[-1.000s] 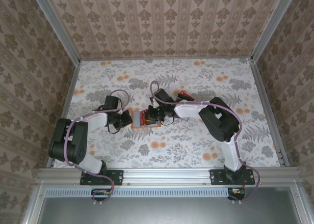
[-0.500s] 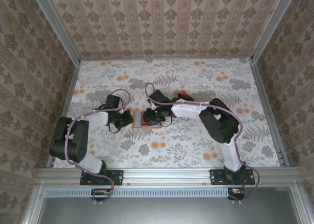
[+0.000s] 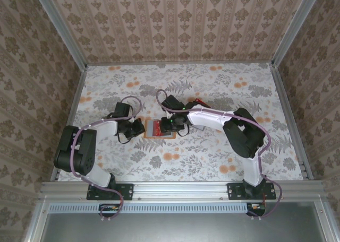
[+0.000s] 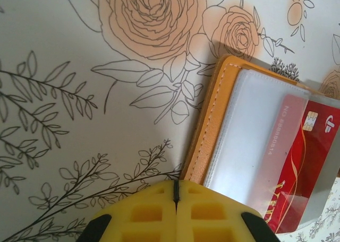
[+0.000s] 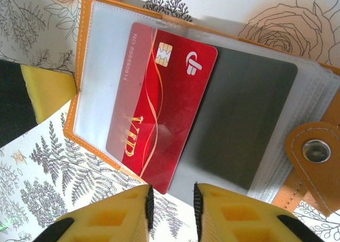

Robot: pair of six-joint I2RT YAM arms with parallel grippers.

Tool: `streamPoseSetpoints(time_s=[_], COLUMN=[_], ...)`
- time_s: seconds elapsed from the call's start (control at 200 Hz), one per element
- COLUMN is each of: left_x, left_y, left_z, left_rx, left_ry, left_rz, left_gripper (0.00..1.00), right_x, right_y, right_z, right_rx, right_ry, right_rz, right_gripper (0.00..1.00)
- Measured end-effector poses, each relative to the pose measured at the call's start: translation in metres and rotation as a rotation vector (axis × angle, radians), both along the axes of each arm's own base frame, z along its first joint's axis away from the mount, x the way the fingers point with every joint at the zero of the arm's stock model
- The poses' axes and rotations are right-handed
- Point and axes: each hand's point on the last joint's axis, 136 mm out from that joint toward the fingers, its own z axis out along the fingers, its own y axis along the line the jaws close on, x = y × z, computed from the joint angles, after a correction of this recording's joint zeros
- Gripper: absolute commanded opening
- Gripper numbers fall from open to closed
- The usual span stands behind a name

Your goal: Put the credit cards into the card holder

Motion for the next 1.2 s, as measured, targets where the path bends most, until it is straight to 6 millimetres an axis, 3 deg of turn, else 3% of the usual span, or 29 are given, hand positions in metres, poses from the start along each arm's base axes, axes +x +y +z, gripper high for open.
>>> streamPoseSetpoints(time_s=[0.395, 0.73, 1.2], left_x=[0.001, 0.002, 0.003], left_y=[-0.003, -0.005, -0.008], left_z=[-0.001, -0.001, 0.0], left_rx=[-0.015, -0.027, -0.03], left_ry=[0.0, 0.0, 0.005], left_rz=[-0.006, -0.008, -0.005], left_gripper=[0.0, 0.0, 0.0], right_x=[0.015, 0.022, 0.017], right_y=[0.014, 0.028, 0.047], right_z=[-0.019, -0.021, -0.023], right_rx=[-0.015, -0.007, 0.017], right_ry=[0.012, 0.009, 0.018], right_rz=[0.003, 0.013, 0.053], right_gripper=[0.16, 0.16, 0.16])
